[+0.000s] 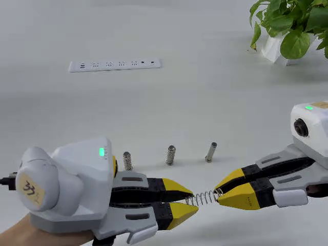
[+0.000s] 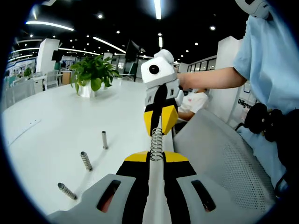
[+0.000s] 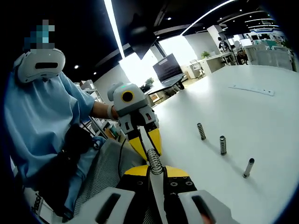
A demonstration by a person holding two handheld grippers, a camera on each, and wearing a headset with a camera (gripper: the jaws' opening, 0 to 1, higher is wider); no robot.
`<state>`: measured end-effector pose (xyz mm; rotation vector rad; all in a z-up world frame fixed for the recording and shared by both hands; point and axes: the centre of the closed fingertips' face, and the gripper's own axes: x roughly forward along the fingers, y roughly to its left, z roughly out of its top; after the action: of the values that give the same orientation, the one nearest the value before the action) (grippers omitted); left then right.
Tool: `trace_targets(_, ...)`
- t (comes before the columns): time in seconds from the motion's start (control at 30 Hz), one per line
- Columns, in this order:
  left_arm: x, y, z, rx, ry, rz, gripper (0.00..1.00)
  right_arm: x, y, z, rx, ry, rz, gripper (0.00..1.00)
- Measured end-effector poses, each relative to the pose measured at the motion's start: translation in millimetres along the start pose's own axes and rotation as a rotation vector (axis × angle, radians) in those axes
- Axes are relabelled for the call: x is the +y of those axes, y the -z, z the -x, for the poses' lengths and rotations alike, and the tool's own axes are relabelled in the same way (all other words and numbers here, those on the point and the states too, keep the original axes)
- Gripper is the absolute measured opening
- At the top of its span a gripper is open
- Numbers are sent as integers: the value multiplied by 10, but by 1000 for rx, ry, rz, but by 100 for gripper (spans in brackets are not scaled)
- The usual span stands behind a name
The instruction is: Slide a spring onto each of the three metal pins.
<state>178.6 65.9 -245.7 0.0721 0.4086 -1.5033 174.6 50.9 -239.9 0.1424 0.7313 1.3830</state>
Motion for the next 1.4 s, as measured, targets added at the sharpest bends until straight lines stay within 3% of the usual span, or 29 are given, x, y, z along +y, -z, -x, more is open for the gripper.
trace_targets(0.17, 7, 78, -36, 27, -4, 8, 7, -37, -6, 0, 27, 16, 32, 7)
trace_targets(0.47, 20, 187, -101, 74, -8, 12, 7, -86, 70, 11, 136, 59, 124, 6)
trace_targets(0.67, -2, 263, -144, 99, 6, 24, 7, -27, 35, -66, 185, 54, 176, 6)
trace_targets(1.07, 17, 341, -168, 124, -6, 37, 7, 1, 23, -178, 299, 58, 280, 6)
trace_targets(1.33, 45, 411, -185, 138, -41, 27, 7, -37, 80, -224, 392, 71, 354, 6)
trace_targets(1.4, 43, 418, -190, 138, -45, 29, 7, -36, 76, -228, 395, 70, 357, 6)
